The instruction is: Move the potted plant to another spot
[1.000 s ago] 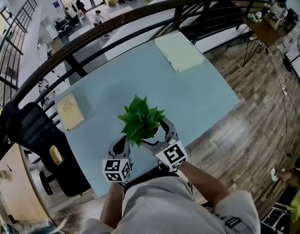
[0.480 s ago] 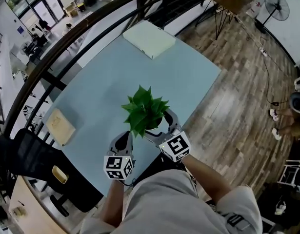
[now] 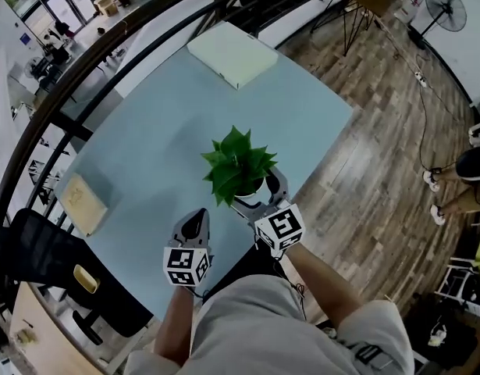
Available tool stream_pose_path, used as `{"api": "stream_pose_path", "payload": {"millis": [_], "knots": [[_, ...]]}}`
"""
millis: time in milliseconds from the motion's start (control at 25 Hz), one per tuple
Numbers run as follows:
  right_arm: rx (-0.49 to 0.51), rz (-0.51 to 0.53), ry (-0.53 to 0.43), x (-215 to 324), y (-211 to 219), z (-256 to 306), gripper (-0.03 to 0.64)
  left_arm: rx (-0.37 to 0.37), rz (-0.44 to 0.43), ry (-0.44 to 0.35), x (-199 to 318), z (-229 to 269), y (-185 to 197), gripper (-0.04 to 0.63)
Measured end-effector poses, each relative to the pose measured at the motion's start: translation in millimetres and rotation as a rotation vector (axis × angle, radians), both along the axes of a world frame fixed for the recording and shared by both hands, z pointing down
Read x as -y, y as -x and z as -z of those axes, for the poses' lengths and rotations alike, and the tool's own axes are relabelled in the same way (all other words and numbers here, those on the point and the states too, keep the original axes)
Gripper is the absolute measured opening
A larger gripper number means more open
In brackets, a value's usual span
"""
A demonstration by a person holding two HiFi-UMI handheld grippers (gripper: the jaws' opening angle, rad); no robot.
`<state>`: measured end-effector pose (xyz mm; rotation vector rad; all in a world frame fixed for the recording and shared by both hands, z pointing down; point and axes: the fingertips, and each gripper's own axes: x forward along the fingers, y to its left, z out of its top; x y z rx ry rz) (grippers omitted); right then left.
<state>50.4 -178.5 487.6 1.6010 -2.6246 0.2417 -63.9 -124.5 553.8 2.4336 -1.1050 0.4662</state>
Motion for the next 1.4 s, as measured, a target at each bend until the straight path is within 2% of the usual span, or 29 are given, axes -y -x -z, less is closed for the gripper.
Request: {"api": "stream_pose_path", "payload": {"millis": [240, 440, 640, 880, 1200, 1400], "knots": [[0.005, -0.001, 0.032, 54.1, -20.1, -31.6, 0.505, 0.026, 0.03, 0.038, 32.8, -23.4, -10.6, 0.011], [0.01, 0.033, 0.065, 98.5, -34.2, -46.7, 0.505, 0.047, 0.069, 0.084, 64.5, -36.4, -23.9, 0.011], [0.014, 0.061, 0.078, 142.5, -43.5, -59.6, 0.506, 0.072, 0.077, 0.099, 87.4, -44.4, -33.6, 0.011], [0.022, 0.115, 0.1, 191.7, -39.8, -73.9, 0.506, 0.059, 0.222, 0.15, 113.8, -57.8, -18.6, 0.011], [-0.003, 0.149, 0.121, 247.6, -36.3, -95.9, 0.506, 0.056, 0.265, 0.14, 175.2, -69.5, -21.7, 0.011], [-0.021, 0.159, 0.14, 268.3, -32.0, -111.9, 0.506, 0.052, 0.276, 0.148, 192.0, -74.3, -23.4, 0.011]]}}
